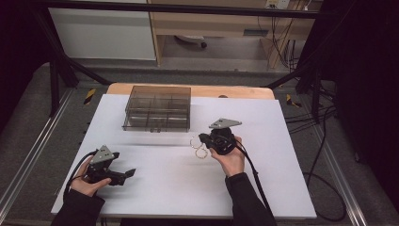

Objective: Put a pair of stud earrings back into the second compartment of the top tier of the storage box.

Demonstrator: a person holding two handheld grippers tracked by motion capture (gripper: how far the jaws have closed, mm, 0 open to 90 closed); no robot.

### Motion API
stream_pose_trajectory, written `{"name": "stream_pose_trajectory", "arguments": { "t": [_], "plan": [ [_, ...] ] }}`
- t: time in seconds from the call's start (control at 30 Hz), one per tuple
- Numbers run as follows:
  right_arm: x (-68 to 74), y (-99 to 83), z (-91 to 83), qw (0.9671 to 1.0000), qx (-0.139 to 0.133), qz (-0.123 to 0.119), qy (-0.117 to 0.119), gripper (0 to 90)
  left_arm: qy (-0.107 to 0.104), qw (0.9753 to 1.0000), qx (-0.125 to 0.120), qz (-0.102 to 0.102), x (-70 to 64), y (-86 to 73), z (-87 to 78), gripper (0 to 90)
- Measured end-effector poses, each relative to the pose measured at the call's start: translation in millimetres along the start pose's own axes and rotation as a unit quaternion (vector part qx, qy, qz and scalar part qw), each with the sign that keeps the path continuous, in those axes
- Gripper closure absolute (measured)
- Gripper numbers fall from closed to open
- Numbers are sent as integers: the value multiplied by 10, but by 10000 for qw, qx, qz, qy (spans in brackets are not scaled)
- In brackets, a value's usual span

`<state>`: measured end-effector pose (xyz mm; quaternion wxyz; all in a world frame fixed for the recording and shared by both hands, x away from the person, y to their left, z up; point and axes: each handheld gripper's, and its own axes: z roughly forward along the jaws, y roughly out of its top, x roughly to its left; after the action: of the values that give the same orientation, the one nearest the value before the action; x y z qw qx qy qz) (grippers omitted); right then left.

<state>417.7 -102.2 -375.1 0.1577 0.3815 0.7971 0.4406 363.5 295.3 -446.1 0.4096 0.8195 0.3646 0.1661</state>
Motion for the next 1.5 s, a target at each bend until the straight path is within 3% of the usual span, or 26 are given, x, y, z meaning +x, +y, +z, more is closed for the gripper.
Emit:
{"name": "stream_pose_trajectory", "arguments": {
  "t": [0.73,1.5],
  "plan": [
    [222,279,131,9997,-164,-116,137,876,-25,10000,1,4,0,-3,-4,39],
    [384,531,331,9995,-255,-166,87,876,-21,10000,1,5,2,-5,-7,39]
  ]
}}
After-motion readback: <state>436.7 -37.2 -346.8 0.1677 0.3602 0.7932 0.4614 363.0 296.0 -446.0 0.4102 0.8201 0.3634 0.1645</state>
